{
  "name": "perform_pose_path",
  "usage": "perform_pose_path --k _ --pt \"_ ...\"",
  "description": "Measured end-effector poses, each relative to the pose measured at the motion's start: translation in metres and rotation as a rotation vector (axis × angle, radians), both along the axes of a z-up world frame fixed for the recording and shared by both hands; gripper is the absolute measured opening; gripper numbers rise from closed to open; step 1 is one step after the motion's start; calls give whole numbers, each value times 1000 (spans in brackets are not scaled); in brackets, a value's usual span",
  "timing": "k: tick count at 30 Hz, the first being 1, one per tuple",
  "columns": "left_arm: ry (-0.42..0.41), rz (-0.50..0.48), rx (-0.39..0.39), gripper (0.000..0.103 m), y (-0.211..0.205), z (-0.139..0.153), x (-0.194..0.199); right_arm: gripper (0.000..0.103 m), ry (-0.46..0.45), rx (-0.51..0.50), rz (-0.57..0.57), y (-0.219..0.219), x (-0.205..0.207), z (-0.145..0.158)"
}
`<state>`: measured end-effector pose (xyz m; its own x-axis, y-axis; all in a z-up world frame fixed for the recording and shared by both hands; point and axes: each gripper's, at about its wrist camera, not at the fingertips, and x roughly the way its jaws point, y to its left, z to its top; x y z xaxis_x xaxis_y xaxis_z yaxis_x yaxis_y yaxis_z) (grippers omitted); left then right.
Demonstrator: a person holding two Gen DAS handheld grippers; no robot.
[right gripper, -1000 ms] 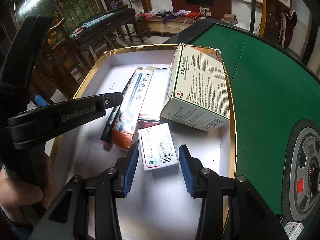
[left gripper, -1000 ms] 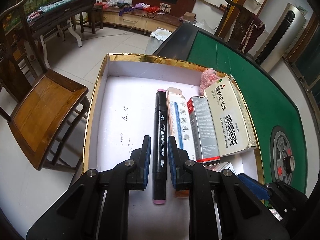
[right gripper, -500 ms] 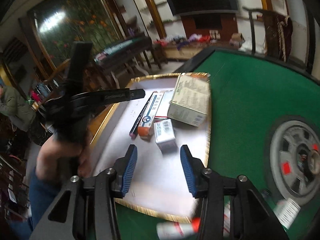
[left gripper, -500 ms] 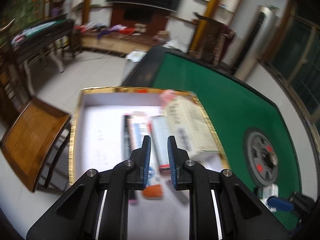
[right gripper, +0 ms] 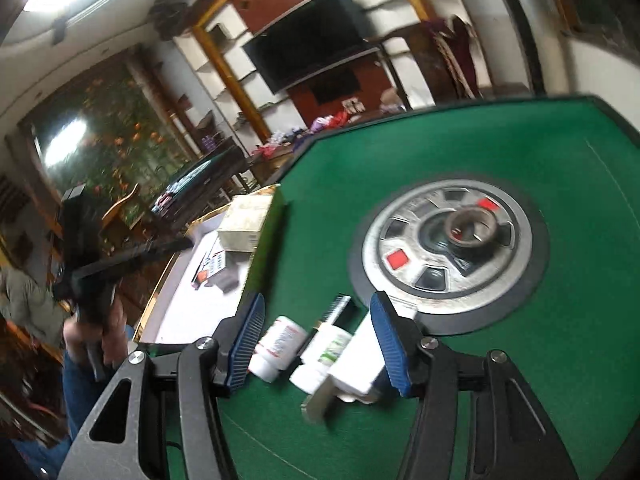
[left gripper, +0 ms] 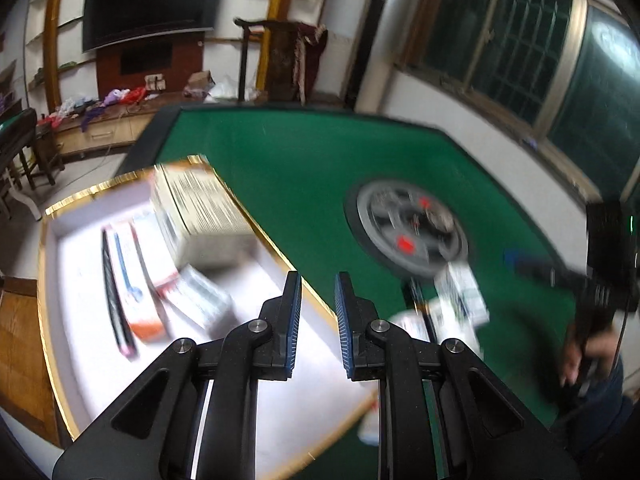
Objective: Organize objects
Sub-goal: 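Grasp the white orange-capped bottle with the left tool while the right tool grasps a white medicine box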
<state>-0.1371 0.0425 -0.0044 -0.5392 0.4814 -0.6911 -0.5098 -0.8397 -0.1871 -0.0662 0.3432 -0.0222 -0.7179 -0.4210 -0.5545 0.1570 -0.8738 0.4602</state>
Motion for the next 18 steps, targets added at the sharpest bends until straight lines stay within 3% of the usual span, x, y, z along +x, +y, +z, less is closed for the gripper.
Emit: perform_pose_path --k 7,16,18 --pt "-69 -98 -51 16 21 -30 47 55 -25 -65 8 4 5 -1" --pt "-47 -206 -209 16 49 -50 87 56 -16 -81 19 4 11 -1" --pt "-37 -205 -231 20 51 -51 85 56 -26 -81 25 3 9 -3"
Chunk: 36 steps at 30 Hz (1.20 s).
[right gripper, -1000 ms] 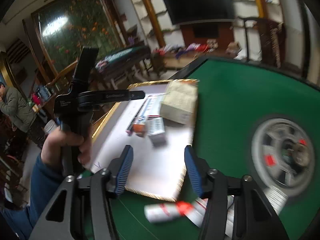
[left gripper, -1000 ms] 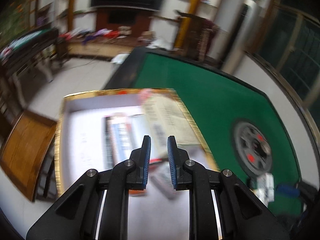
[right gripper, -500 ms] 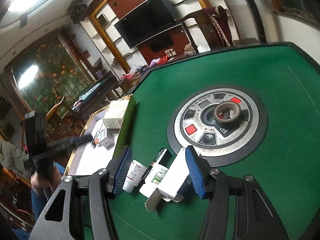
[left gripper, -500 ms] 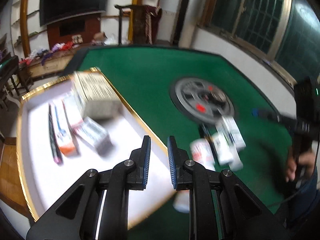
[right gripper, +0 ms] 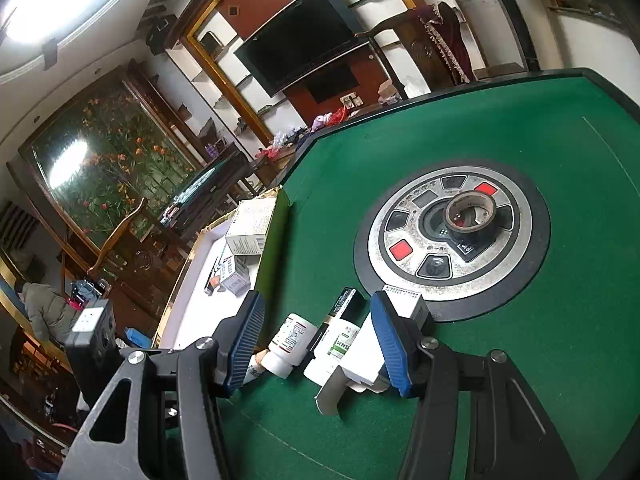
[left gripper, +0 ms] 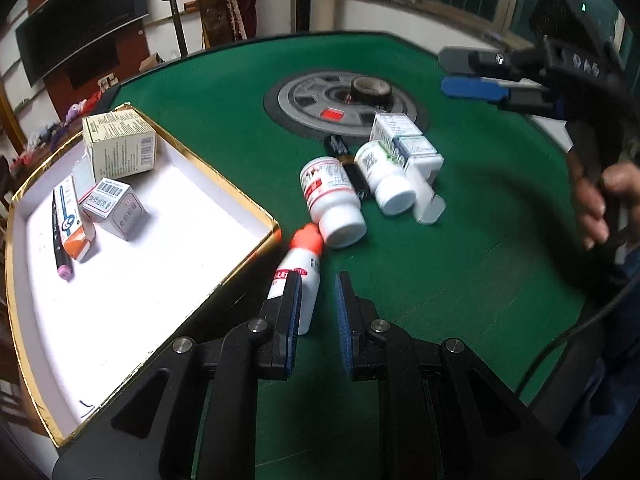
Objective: Organize objects
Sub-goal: 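Grasp the white orange-capped bottle with the left tool while the right tool grasps a white medicine box, then lift the bottle with the left tool while the right tool lifts the white box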
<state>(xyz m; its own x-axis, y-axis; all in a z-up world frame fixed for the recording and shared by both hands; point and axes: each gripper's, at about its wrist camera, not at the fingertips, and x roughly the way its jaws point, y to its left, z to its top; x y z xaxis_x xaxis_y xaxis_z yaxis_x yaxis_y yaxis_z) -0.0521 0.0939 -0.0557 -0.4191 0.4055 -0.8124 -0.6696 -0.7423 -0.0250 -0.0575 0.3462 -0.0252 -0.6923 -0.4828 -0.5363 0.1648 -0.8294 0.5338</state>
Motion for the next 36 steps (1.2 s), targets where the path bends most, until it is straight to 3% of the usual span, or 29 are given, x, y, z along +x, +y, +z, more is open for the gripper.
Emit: perform_pose_path --k 3,5,11,13,14,19,24,30,33,36 --pt "8 18 -27 25 1 -1 -7 57 -18 -1 5 -1 -2 -3" --pt "13 25 -48 33 2 -3 -11 57 -20 8 1 -2 -2 -4" --pt "-32 28 -116 34 13 -27 -20 57 -37 28 -13 -2 -5 -8" --pt "-50 45 -66 33 14 -28 -25 57 -50 51 -24 -1 -6 -10" --pt "-55 61 -64 27 16 -28 -26 57 -58 72 -34 -1 -7 -12" --pt "-36 83 -64 27 34 -30 -28 57 -161 105 -81 5 -18 -30" --pt "-31 88 -48 27 35 -30 -30 57 -200 155 -84 -8 -26 -43" --pt "-36 87 -35 27 33 -29 -30 57 -207 264 -118 -5 -40 -54" --pt "-29 88 -37 27 33 -28 -28 52 -157 362 -109 4 -33 -51" --pt "-18 91 -44 28 35 -28 -27 50 -150 364 -103 5 -33 -51"
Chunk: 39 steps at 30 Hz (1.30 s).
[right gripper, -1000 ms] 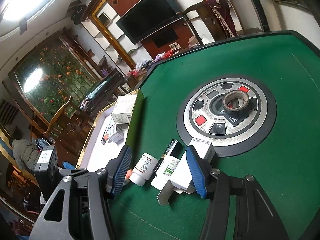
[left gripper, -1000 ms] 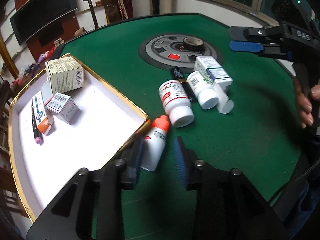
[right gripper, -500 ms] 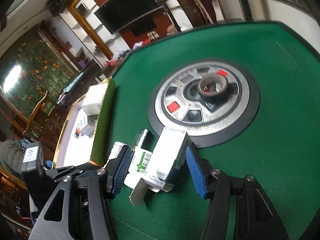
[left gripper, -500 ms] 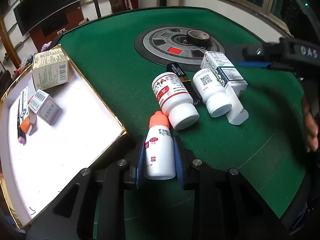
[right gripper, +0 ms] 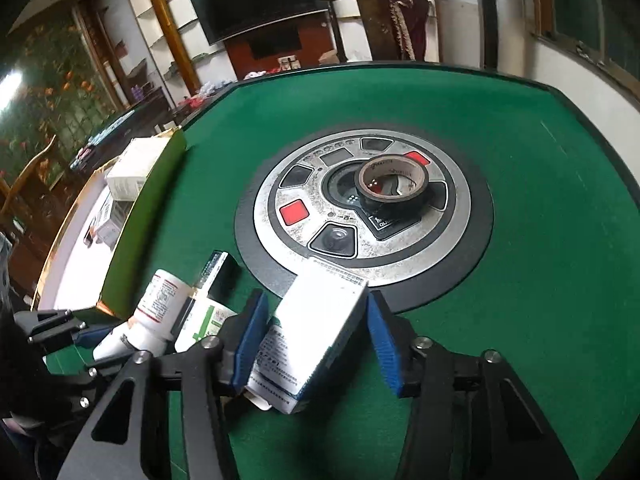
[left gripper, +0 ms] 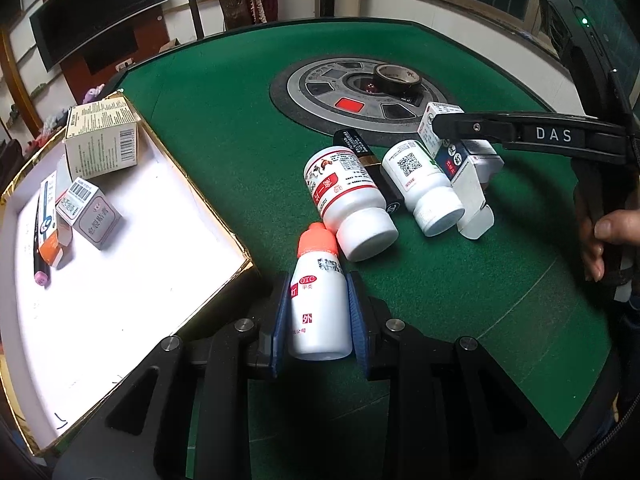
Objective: Organize objects
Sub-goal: 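Lift the bottle with the left tool while the right tool lifts the white box, then carry the bottle with the left tool while the right tool carries the box to the tray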
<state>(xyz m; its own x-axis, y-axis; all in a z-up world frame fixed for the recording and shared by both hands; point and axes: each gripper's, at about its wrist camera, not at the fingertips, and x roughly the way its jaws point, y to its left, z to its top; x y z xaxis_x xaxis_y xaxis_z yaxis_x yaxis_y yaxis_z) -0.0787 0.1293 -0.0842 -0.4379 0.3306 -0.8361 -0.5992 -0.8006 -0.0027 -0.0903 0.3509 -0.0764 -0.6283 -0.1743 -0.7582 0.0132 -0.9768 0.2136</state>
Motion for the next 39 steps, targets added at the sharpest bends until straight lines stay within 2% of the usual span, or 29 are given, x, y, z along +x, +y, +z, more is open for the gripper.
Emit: perform_pose_path --k 5,8,11,12,14,16,20,25,32,39 --pt "14 20 -8 36 1 -1 -1 51 22 73 6 -11 1 -1" --pt "17 32 -6 37 2 -1 -1 54 -12 25 -11 -7 -3 -6" --pt "33 41 -11 37 3 -1 1 54 -31 28 0 -9 -2 -10" --pt "41 40 -16 36 4 -1 2 47 -35 34 17 -12 -2 -9" --pt "45 33 -12 26 5 -1 3 33 -22 106 53 -20 3 -4" --pt "51 27 -13 26 5 -1 4 33 14 130 57 -21 9 3" --pt "48 40 -2 26 1 0 2 33 61 84 39 -14 13 15" --pt "52 59 60 26 -9 10 -1 33 80 8 42 -11 13 19" --pt "42 64 116 26 -15 18 -1 34 133 -34 59 -17 22 34" --pt "57 68 159 26 -21 28 3 33 145 -71 115 -35 26 38"
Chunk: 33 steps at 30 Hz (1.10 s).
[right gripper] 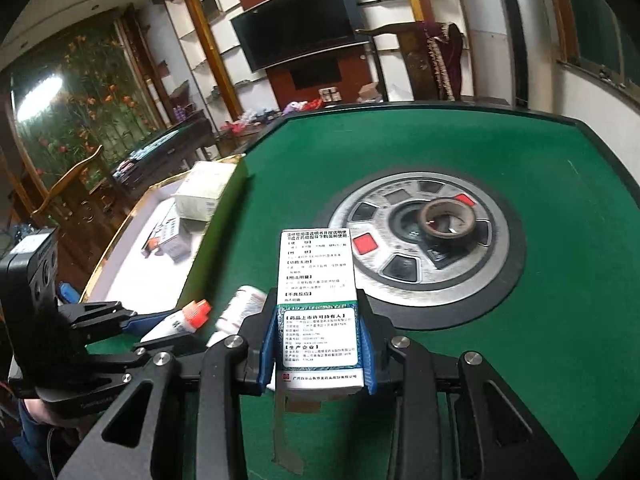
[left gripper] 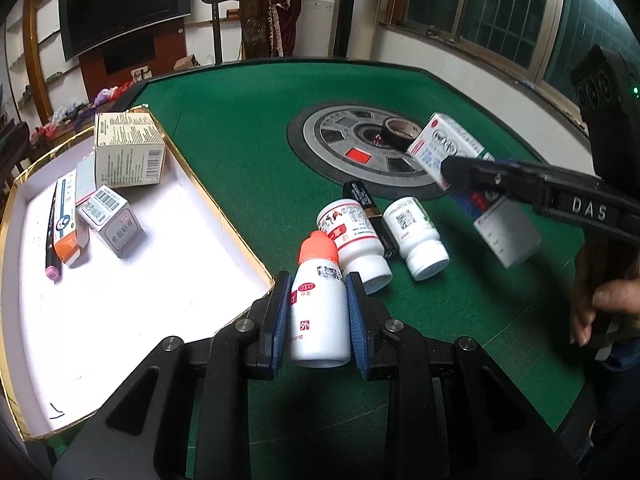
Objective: Organize objects
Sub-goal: 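Carry the bottle with the left tool while the right tool carries the box to the tray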
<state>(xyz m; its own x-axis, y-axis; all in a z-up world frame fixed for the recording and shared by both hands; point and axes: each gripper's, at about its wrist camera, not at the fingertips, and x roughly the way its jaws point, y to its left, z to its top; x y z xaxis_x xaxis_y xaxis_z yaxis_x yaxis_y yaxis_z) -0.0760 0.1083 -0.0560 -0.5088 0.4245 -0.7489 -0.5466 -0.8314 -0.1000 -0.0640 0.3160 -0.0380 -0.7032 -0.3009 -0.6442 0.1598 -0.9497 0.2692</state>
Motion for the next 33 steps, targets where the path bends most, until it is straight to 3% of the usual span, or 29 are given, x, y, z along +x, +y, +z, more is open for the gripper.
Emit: perform_pose_path --k 13,20,33 --pt "44 4 24 26 -6 14 6 33 4 -19 49 -23 2 -1" --pt "43 15 76 26 -16 23 2 33 10 -32 62 -35 0 -1" --pt "40 146 191 26 -65 38 -21 33 36 -46 126 -77 -9 10"
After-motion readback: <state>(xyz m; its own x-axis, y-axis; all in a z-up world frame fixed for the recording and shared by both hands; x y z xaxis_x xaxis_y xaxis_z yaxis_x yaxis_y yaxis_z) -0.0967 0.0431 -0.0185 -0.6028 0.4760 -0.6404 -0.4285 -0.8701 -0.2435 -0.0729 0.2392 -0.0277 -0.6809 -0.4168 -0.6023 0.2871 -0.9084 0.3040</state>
